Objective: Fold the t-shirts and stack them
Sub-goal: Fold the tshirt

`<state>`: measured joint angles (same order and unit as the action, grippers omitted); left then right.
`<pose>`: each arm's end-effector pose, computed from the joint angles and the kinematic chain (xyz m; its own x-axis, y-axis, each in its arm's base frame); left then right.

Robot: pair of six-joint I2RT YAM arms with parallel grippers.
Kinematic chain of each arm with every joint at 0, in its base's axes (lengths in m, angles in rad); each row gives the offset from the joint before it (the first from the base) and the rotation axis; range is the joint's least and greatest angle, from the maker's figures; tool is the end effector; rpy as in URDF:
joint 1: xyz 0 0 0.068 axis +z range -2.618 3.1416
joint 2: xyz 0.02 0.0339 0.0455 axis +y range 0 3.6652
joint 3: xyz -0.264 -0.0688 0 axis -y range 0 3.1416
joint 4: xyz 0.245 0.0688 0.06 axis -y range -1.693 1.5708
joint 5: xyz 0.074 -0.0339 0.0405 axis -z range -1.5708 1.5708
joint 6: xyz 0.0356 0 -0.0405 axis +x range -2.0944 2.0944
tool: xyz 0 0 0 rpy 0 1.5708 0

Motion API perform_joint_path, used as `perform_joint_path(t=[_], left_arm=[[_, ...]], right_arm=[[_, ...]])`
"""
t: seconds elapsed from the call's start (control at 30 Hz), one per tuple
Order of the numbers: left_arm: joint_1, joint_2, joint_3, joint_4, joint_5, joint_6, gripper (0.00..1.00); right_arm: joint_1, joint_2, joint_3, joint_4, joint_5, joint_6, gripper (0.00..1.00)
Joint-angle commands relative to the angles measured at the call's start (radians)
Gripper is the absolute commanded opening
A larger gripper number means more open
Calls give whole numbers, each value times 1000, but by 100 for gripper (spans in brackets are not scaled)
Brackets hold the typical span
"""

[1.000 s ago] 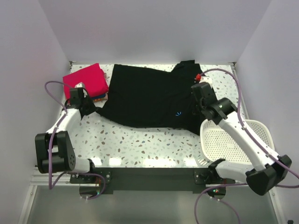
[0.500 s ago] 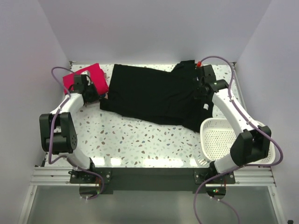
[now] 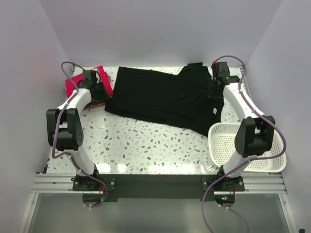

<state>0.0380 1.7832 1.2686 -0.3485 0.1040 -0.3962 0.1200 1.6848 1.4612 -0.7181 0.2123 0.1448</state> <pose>0.3894 0.0111 0.2201 -0.7119 -0.4112 -0.5693 -0.2657 0.9081 -0.3237 0.3645 0.0364 0.2920 -0.7935 0.0464 -0.6068 0.1218 0.9890 -0.0837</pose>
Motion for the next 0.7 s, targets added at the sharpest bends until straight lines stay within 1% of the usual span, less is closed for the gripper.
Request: perform_joint_path(t=[0.0,0.17,0.3,0.33,0.37,0.43,0.47,0.5,0.53,0.57,0.6,0.63,0.67], left_arm=[[-3,27,75,-17,-27,33,0],[-12,88,156,-49,-26,48,0],[-20,127,227,-69,-24,54,0],[-21,133,259,-76,-21,62,3],[-23,145,273,-83,-10,65,16],[-30,151,299,-78,2,72,36],[-30,145,301,-72,17,74,56],[-29,139,301,-52,26,80,64],[-53,119,292,-40,33,88,69],[-59,107,285,-27,40,94,81],[-75,91,276,-17,39,100,84],[-85,55,246,8,42,106,87],[-95,33,224,25,40,106,91]], right_arm=[[-19,41,80,26,-17,-27,0],[-37,105,132,19,-5,-34,0],[-49,173,229,-10,4,-37,0],[-49,185,246,-17,2,-37,0],[-51,205,260,-23,2,-36,0],[-54,223,301,-30,-5,-34,0],[-52,234,312,-33,-7,-30,0],[-52,237,332,-37,-8,-25,0],[-52,240,343,-50,-11,-24,0],[-52,242,355,-60,-16,-14,9],[-54,236,372,-67,-28,-13,46],[-52,227,370,-73,-49,-7,57],[-52,211,357,-70,-59,2,63]])
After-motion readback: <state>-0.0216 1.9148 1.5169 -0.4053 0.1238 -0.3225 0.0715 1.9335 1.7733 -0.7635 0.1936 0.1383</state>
